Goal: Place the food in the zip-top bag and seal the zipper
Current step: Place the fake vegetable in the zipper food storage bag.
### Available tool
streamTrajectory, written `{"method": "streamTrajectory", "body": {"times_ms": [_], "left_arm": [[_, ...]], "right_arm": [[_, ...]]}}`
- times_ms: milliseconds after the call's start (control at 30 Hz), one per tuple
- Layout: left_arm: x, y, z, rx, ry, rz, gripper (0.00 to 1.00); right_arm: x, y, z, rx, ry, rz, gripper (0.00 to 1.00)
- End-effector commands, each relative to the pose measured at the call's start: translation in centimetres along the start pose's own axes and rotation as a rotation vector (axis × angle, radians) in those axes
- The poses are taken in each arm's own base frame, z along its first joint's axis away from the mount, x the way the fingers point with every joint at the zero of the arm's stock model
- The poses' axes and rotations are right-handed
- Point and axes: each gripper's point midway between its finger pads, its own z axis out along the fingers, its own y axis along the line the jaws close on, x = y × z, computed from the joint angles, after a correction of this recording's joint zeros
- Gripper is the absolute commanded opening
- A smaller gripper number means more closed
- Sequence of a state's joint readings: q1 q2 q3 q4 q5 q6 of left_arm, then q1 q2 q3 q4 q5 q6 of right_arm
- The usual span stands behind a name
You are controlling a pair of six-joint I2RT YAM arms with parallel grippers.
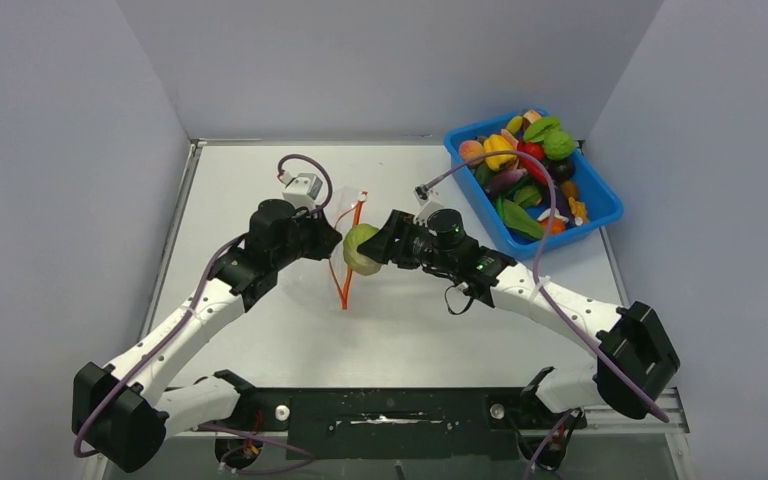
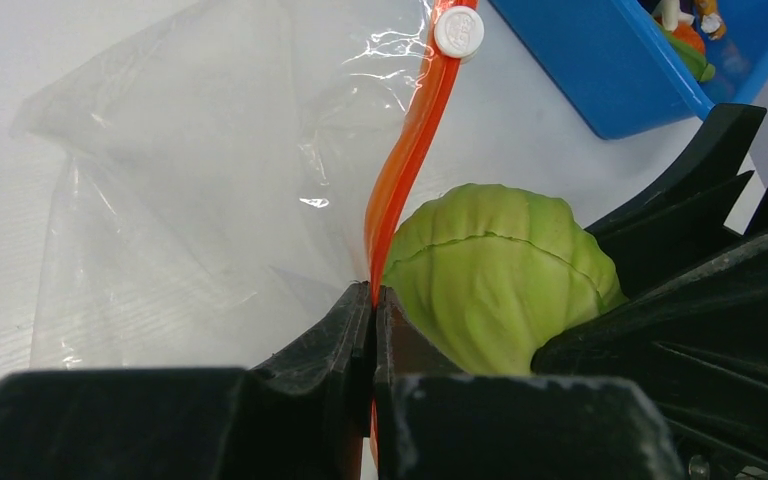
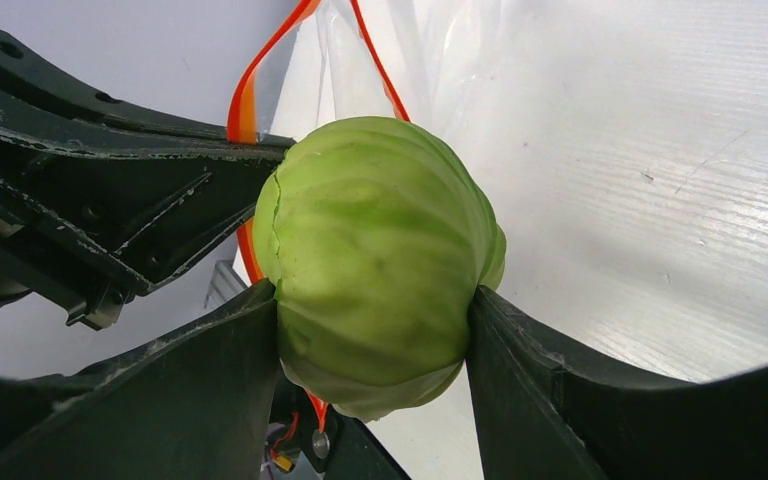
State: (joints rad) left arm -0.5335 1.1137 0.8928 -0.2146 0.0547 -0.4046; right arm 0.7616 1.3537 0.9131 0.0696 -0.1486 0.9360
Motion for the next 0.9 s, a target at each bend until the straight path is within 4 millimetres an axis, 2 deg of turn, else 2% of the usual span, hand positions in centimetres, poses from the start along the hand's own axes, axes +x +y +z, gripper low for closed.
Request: {"method": "streamTrajectory", "body": {"times_ms": [0, 100, 233, 367, 500, 700, 867], "left_arm": [[-2.5, -1.1, -0.4, 0.039, -0.059, 0.028, 0.0], [-2.1, -0.9, -0.1, 0.03, -0.039, 0.029, 0.0], [-1.8, -0.7, -0.1, 0.026, -0.031, 0.027, 0.0], [-1.2, -0.4, -0.1, 0.021, -0.027, 0.01, 0.0], [-0.9, -0.8, -0.5, 0.051, -0.024, -0.025, 0.0], [-2.2, -3.0, -1.7, 0.168, -0.049, -0.036, 0.0], [-4.3, -3.7, -2.9, 0.201, -0.08, -0.022, 0.0]], "right_arm": [[-2.4, 3.7, -0.4, -0.105, -0.057, 0.003, 0.43], [-2.8, 5.2, -1.3, -0.177, -0.077, -0.02, 0.43], [-4.0, 7.9, -3.8, -0.328, -0.157, -0.05, 0.42], [-4.6, 9.0, -5.1, -0.422, -0.229, -0.028, 0.42], [-4.3, 8.8, -4.3, -0.45, -0.23, 0.018, 0.42], [-4.1, 10.5, -3.5, -0.564, -0.187, 0.058, 0.42], [-3.2, 8.1, -1.9, -0.477, -0.155, 0.103, 0.41]]}}
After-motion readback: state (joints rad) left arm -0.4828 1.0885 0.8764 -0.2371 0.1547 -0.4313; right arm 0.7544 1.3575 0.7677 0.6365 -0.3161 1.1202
